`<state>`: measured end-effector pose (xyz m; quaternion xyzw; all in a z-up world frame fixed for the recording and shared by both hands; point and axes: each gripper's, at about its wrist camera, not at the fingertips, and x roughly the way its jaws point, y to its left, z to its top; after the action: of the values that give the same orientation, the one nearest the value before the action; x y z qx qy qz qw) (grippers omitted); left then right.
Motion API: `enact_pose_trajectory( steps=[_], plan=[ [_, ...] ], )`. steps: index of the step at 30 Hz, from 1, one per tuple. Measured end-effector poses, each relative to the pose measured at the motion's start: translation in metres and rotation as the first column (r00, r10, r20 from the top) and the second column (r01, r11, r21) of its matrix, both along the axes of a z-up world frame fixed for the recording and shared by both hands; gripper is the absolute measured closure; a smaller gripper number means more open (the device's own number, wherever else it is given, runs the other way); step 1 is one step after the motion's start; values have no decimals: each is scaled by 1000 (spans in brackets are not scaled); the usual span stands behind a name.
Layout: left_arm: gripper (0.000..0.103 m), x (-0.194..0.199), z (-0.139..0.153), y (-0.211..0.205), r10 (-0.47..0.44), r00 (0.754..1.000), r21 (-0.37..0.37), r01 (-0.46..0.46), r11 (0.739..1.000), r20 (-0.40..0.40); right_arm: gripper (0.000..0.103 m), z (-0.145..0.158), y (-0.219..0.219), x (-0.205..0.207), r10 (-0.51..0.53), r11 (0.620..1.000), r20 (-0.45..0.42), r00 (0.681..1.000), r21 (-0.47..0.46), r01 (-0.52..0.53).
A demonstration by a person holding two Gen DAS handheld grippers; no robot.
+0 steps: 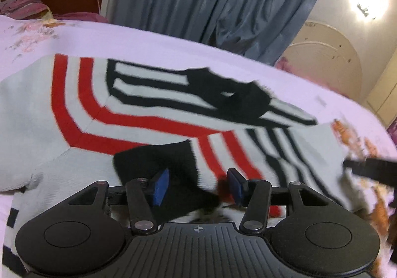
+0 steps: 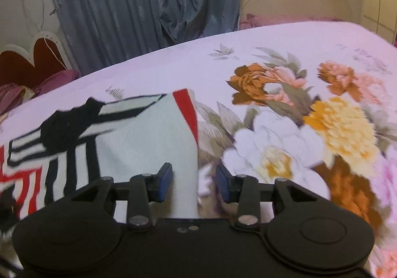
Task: Fold small clothes
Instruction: 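Release the cuff and move the left tool toward the other sleeve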
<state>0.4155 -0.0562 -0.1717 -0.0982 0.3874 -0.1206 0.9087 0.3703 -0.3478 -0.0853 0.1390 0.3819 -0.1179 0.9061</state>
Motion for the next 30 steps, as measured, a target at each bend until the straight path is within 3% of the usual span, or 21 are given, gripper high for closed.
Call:
enact_pose_trajectory(
  steps=[6,9,10,14,18,22,30],
  plan=[
    [52,-3,-1,0,-3,1000,19,3,1000,6,64,-12,-11,46,-14,999,-12,1000,40,14],
    [52,-3,-1,-4,-3,1000,36,2,999,12,84,-15,-18,56,-31,995,-5,1000,99,31],
    [52,-3,-2,-4,-6,1000,39,5,999,17,90,-16,-17,57,-35,996,-6,999,82,36],
    [52,-5,-3,-5,-25,999,61,23,998,32,93,-23,-17,55,-51,998,-5,999,-29,50],
    [51,-7,8,-8,-2,1000,70,1,998,13,84,-10,-3,53,-15,991,-7,1000,-135,14],
    [47,-8,6,-8,-12,1000,87,11,996,10,77,1,15,36,47,988,6,999,-146,-46],
    [43,-8,5,-12,-33,999,124,31,992,13,74,5,77,11,195,969,-21,981,-150,-196]
  ],
)
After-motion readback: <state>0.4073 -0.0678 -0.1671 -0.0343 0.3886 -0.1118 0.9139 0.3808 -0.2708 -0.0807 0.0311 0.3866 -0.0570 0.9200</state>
